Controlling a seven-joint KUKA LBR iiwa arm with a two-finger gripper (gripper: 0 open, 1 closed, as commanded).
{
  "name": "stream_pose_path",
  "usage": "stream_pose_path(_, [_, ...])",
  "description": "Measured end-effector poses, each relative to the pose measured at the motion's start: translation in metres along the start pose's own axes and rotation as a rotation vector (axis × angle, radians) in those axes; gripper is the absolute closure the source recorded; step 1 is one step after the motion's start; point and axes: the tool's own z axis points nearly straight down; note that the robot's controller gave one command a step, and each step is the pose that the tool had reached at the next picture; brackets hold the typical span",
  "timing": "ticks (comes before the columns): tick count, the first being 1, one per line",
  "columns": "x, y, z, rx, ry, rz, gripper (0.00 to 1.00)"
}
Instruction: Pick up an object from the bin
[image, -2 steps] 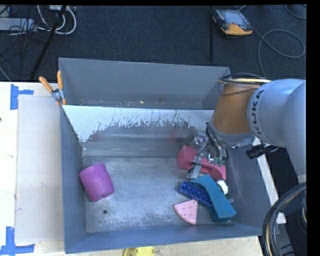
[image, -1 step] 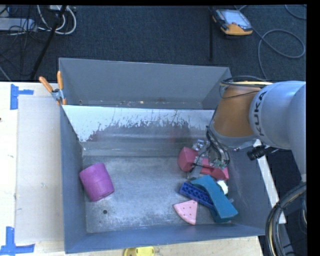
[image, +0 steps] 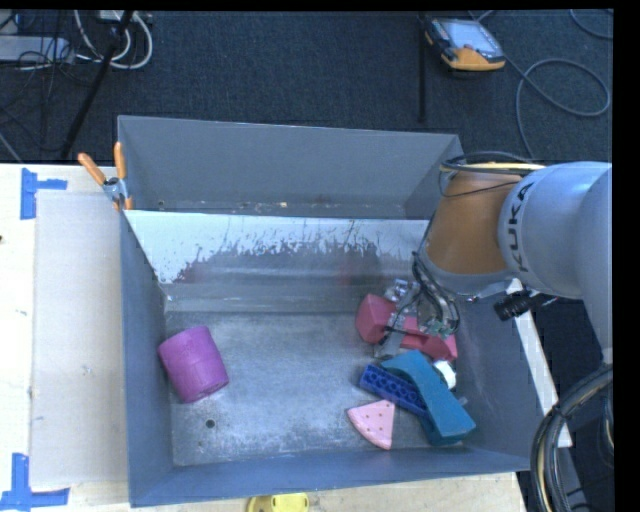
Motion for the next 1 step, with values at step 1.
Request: stream_pose_path(1, [0.0009, 0.0001, -0.0021, 0.001, 0.003, -0.001, 1.00])
